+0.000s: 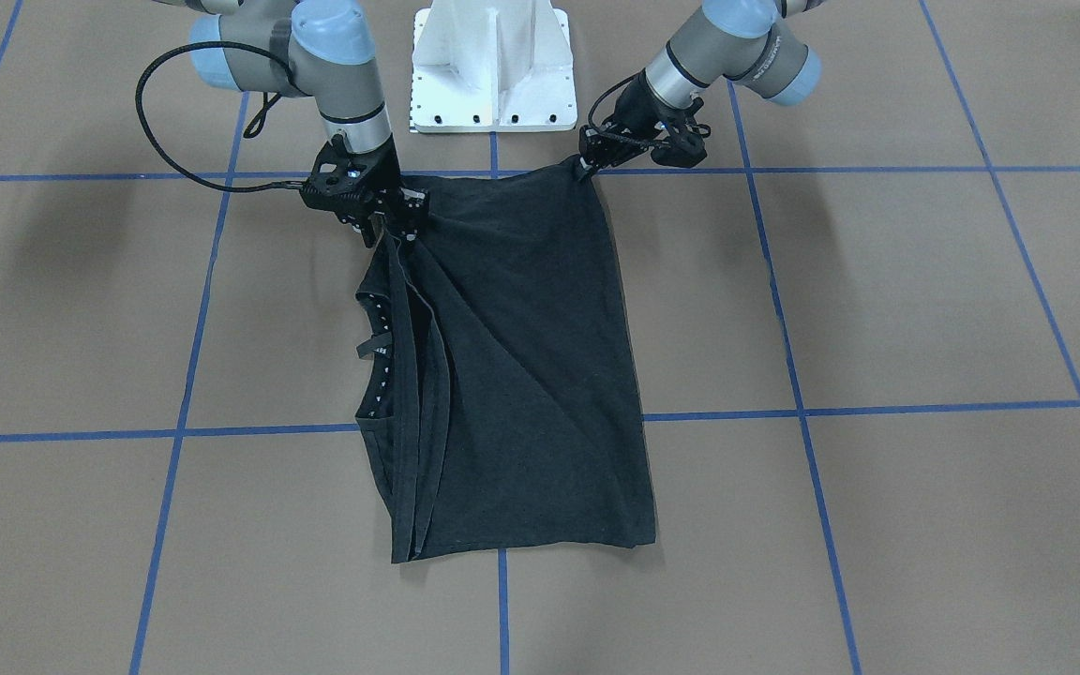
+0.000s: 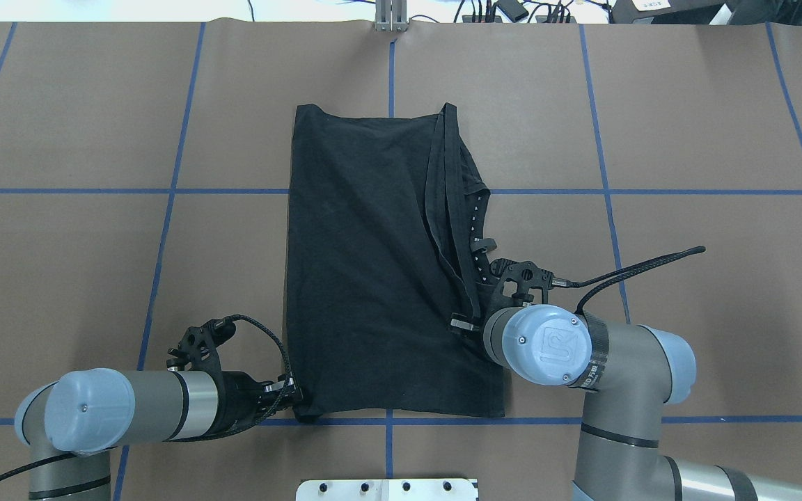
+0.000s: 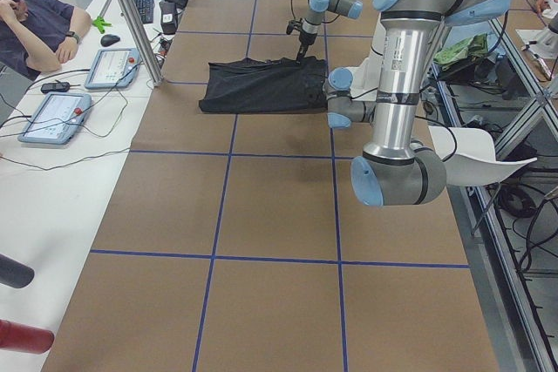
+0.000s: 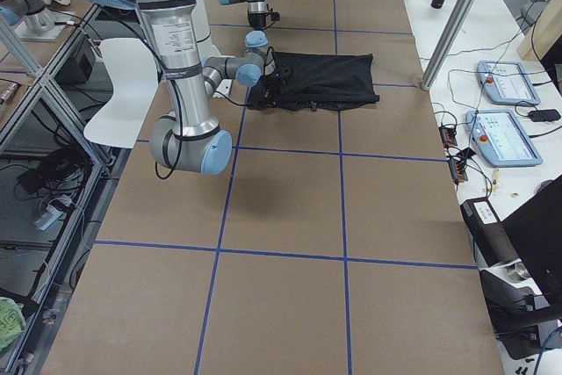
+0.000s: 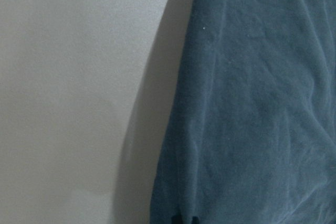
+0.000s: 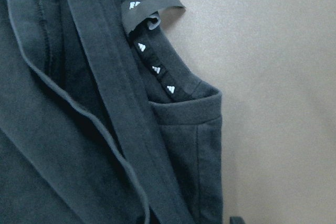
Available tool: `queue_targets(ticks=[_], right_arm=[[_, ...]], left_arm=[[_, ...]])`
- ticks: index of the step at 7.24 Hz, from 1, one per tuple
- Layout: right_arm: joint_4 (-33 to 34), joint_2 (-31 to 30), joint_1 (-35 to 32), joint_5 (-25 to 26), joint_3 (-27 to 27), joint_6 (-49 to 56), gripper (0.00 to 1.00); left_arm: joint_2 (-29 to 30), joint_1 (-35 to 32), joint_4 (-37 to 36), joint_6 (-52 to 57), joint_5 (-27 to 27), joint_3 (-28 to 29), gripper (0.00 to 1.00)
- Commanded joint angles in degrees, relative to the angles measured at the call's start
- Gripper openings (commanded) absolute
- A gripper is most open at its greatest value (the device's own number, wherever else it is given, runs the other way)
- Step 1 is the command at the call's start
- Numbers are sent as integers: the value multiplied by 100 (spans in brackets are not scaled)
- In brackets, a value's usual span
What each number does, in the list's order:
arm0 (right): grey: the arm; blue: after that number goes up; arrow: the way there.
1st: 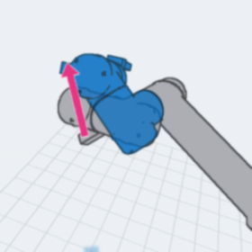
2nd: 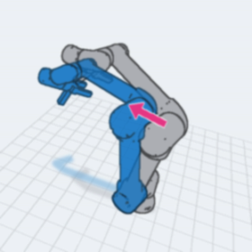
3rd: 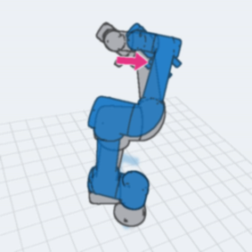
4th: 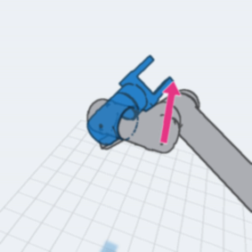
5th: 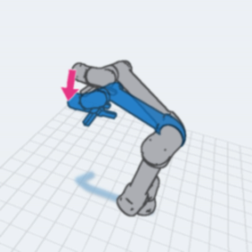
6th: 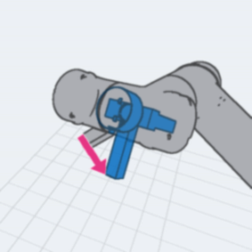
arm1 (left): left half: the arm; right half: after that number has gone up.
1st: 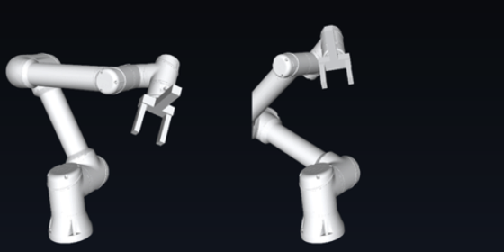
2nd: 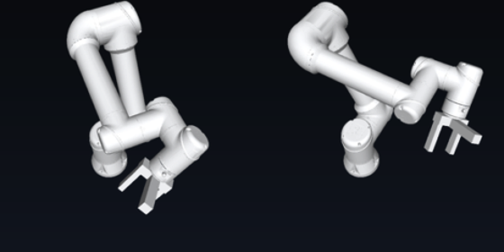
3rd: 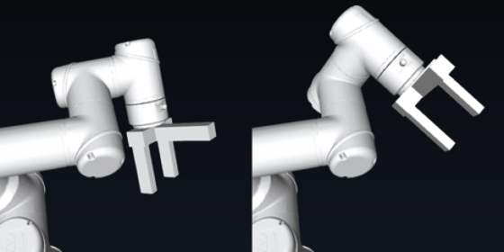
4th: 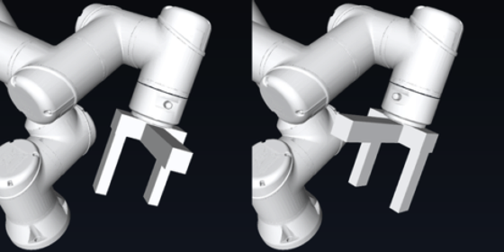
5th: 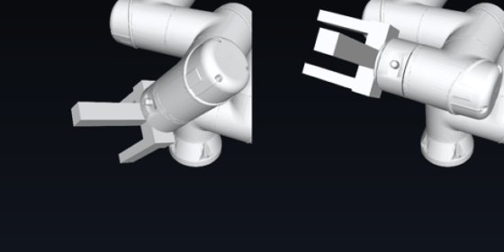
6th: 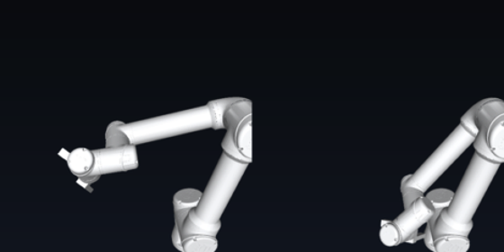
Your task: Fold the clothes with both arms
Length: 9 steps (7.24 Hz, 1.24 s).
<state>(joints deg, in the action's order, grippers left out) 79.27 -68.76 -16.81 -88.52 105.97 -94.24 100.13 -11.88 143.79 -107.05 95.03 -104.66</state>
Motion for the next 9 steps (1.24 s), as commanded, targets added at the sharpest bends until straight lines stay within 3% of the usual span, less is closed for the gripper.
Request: queue_targets(ticks=[1, 6, 9], right_arm=[[1, 3, 3, 1, -6, 2, 53], [27, -6, 3, 1, -15, 2, 53], [19, 3, 3, -8, -50, 11, 38]], left_arm=[[-2, -7, 0, 0, 7, -29, 0], [-2, -7, 0, 0, 7, -37, 0], [-11, -7, 0, 0, 7, -37, 0]])
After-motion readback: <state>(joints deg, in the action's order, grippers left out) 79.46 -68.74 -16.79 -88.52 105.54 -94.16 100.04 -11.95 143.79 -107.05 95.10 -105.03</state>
